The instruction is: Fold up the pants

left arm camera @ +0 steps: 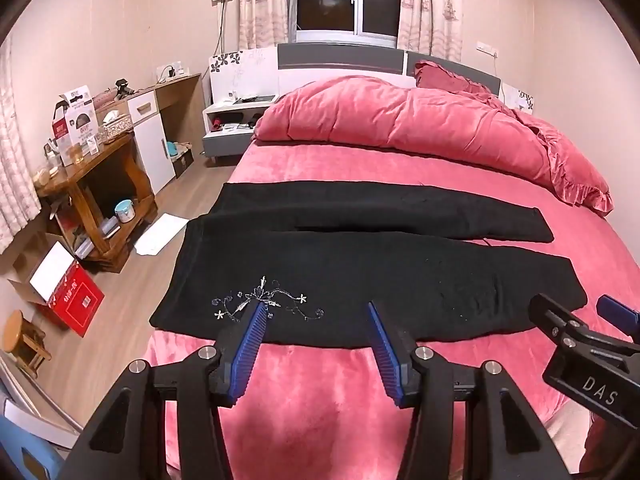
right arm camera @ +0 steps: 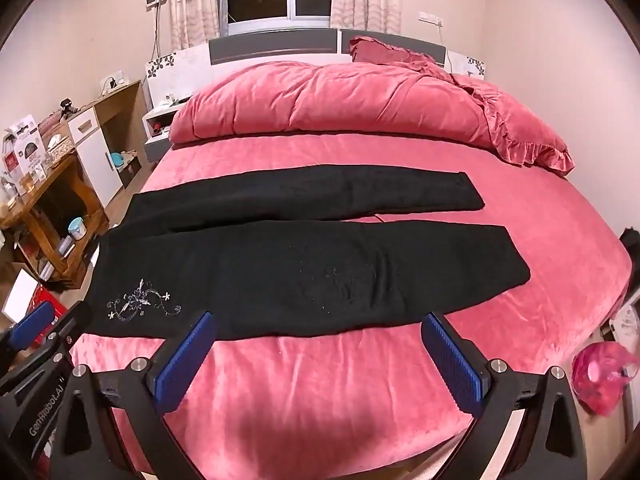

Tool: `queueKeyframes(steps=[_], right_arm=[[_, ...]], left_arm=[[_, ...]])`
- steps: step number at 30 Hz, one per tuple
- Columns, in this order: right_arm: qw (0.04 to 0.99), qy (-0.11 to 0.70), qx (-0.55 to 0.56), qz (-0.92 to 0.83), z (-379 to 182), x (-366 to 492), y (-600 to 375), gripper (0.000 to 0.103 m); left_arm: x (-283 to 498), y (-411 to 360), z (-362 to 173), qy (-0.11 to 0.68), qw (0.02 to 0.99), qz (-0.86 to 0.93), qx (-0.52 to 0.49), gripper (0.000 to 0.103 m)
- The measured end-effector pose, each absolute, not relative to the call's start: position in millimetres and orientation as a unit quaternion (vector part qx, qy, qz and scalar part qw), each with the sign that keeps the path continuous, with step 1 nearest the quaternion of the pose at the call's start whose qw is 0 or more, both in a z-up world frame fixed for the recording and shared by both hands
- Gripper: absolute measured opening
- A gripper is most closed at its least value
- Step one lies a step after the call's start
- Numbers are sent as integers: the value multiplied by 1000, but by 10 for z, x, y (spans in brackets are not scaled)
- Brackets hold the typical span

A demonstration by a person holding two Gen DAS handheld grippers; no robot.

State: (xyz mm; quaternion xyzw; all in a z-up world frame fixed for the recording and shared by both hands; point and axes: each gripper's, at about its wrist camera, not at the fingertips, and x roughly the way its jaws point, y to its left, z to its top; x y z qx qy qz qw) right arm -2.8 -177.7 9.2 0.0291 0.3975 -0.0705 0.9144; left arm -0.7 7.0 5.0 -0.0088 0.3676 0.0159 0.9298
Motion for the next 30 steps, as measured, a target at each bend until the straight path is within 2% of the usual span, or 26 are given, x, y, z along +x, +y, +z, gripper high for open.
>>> queueKeyframes(steps=[30], right_arm=[[915,397,26,-65,106,-12,-1779,103]], left_arm=[[30,105,-59,380,925,18,-8,53]])
